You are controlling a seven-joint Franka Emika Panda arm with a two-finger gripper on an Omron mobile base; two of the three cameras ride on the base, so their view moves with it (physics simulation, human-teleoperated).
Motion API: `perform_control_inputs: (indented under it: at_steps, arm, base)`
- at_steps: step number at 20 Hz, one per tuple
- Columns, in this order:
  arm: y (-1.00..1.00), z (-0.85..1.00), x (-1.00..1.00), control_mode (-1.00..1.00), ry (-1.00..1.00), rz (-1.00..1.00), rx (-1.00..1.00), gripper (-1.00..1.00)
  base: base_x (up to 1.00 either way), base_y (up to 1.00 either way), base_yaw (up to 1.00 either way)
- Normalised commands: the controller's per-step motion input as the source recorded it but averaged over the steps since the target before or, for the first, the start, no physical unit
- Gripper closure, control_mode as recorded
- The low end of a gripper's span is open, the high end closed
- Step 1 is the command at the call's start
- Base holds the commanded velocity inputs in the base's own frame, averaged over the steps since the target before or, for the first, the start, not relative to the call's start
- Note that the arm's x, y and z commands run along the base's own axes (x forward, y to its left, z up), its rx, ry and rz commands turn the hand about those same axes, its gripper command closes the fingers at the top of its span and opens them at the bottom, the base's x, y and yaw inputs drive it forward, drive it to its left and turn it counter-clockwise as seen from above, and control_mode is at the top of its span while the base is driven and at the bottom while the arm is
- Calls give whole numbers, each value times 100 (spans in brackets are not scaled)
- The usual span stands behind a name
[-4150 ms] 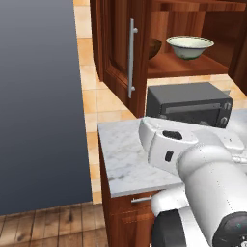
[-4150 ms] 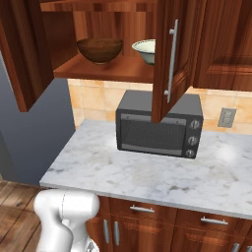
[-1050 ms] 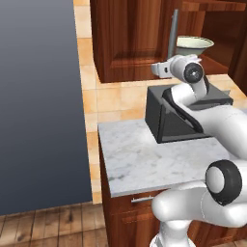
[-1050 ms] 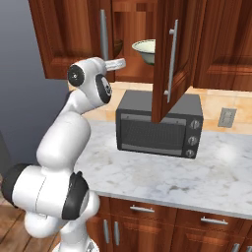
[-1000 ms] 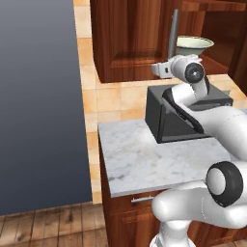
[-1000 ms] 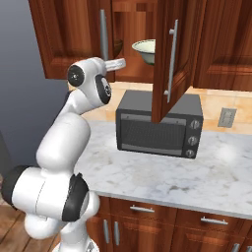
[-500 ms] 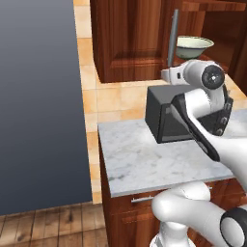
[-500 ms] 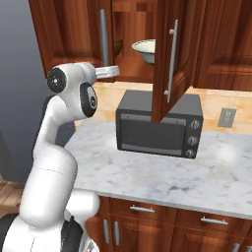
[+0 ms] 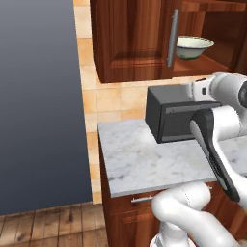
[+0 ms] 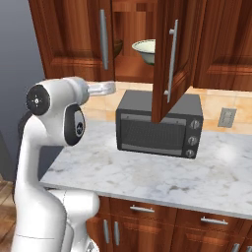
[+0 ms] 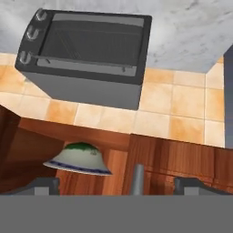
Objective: Open the cabinet. Pick the bowls from the counter and place them in the cabinet. Then close the cabinet.
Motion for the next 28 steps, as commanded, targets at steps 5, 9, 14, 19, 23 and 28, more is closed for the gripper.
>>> perform_control_inputs:
  at_steps: [5,9,14,19,23,28]
  arm:
    - [-8,-10,-100,-100,-49,5,0,-100]
    - [-1,15,-100,-100,-63,1,0,-100]
    - [-10,31,-100,-100,-15,2,4,-100]
    - [-35,-15,-100,-100,1,7,3,-100]
    - [-52,-26,-62,-100,18,7,7,-100]
    - [-59,-21,21,-100,23,15,8,-100]
  base:
    - [0,0,0]
    - [0,0,0]
    - [0,0,0]
    - [0,0,0]
    - [0,0,0]
    - [0,0,0]
